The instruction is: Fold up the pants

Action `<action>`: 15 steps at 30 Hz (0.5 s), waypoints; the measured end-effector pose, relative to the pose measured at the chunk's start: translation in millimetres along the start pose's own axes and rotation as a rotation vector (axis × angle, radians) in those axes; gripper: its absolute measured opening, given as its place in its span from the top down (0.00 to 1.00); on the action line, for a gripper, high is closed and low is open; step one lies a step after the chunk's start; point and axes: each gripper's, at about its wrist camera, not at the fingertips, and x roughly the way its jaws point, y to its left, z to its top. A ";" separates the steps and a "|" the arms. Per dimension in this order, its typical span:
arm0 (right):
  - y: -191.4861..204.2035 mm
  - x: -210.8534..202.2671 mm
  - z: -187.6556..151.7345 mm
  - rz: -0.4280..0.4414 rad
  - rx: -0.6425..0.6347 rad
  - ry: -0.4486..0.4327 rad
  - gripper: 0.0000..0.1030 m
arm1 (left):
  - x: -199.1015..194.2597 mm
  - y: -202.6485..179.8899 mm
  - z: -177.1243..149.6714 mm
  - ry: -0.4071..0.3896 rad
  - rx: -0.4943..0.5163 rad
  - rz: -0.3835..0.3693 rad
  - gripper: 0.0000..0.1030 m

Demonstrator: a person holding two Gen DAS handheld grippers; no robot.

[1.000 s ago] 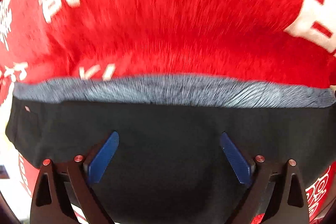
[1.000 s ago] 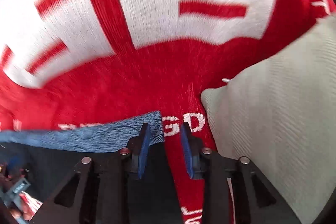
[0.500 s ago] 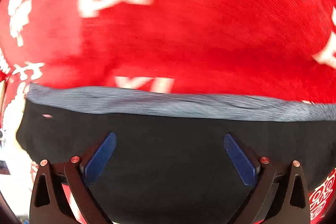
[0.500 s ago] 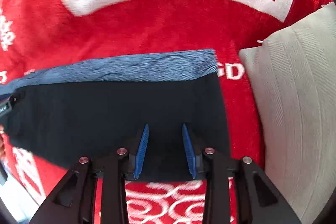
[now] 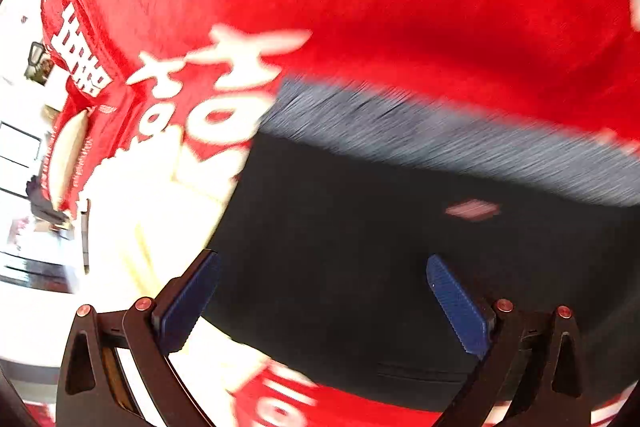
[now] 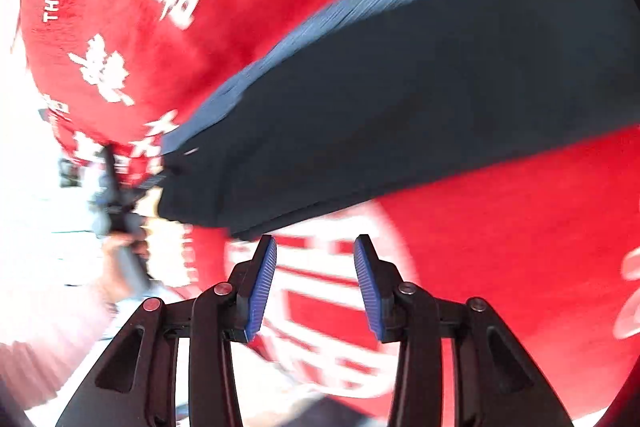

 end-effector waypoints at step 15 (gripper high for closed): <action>21.8 101.7 8.0 0.123 0.150 -0.028 0.57 | 30.1 34.1 -8.1 -0.074 -0.026 -0.294 0.00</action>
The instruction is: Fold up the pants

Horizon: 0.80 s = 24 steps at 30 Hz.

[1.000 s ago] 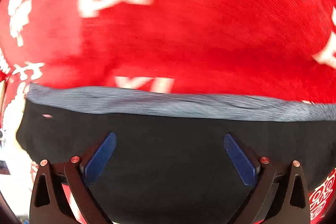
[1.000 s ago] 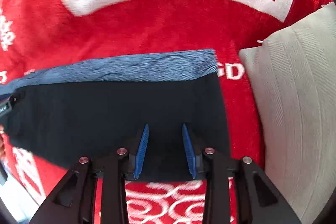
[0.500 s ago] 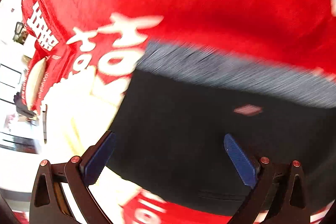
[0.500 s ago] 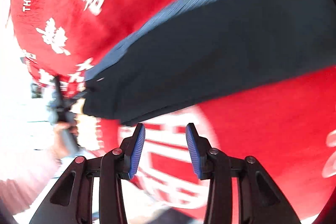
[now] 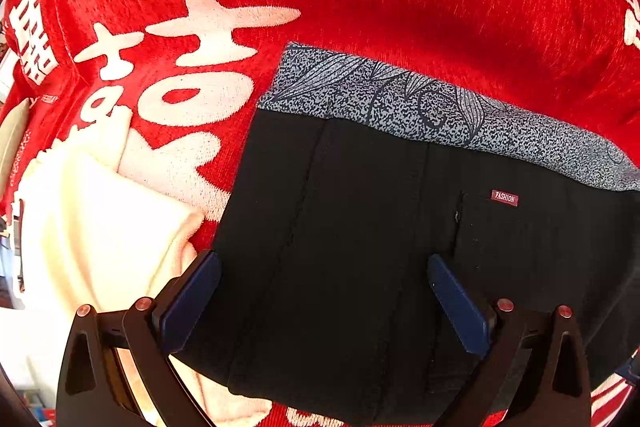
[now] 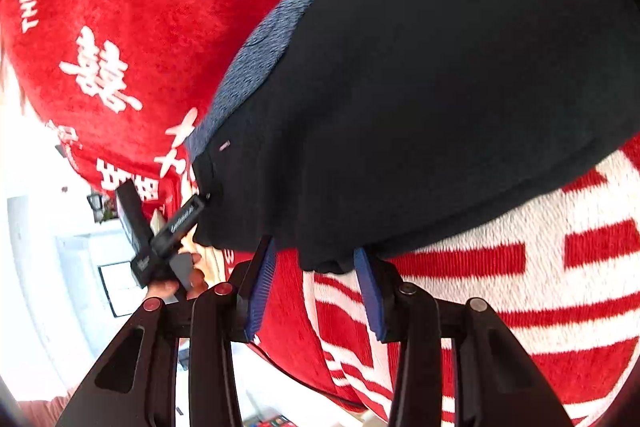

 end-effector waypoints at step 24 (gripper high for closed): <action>22.9 -71.0 -2.9 -0.313 -0.240 -0.046 0.79 | -42.4 -31.9 26.2 -0.003 0.049 -0.063 0.00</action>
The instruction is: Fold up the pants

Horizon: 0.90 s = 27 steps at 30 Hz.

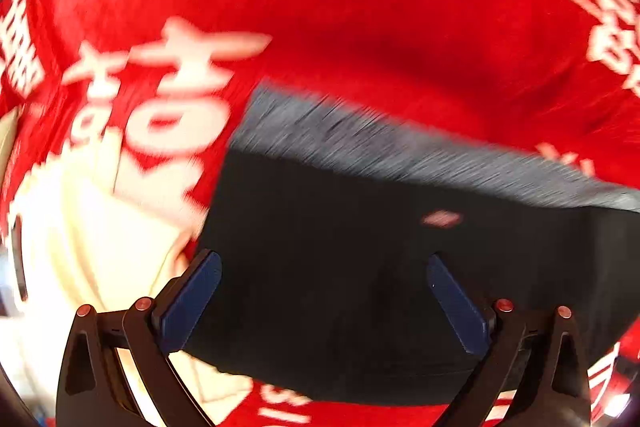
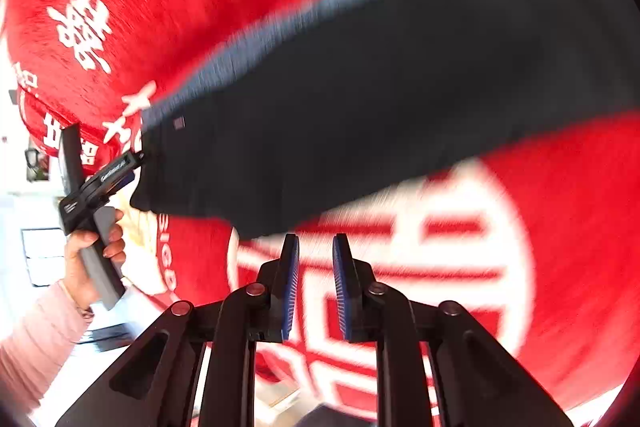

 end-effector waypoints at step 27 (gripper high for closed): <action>-138.9 -52.2 153.6 -0.477 0.111 -0.319 0.71 | 52.8 -84.6 51.6 -0.003 0.054 0.203 0.00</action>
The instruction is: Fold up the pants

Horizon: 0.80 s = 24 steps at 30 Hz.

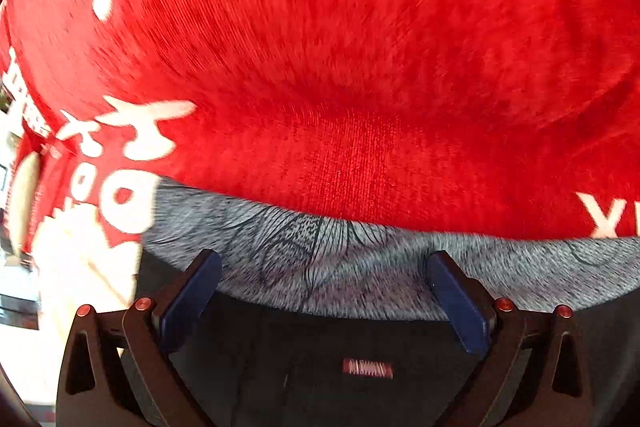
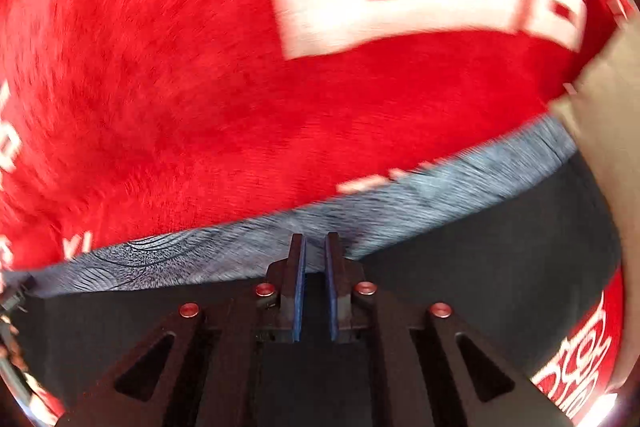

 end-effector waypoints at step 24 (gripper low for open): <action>-147.2 -72.4 -90.1 0.084 0.366 0.016 0.43 | -146.5 -184.9 -94.0 -0.064 0.155 -0.270 0.00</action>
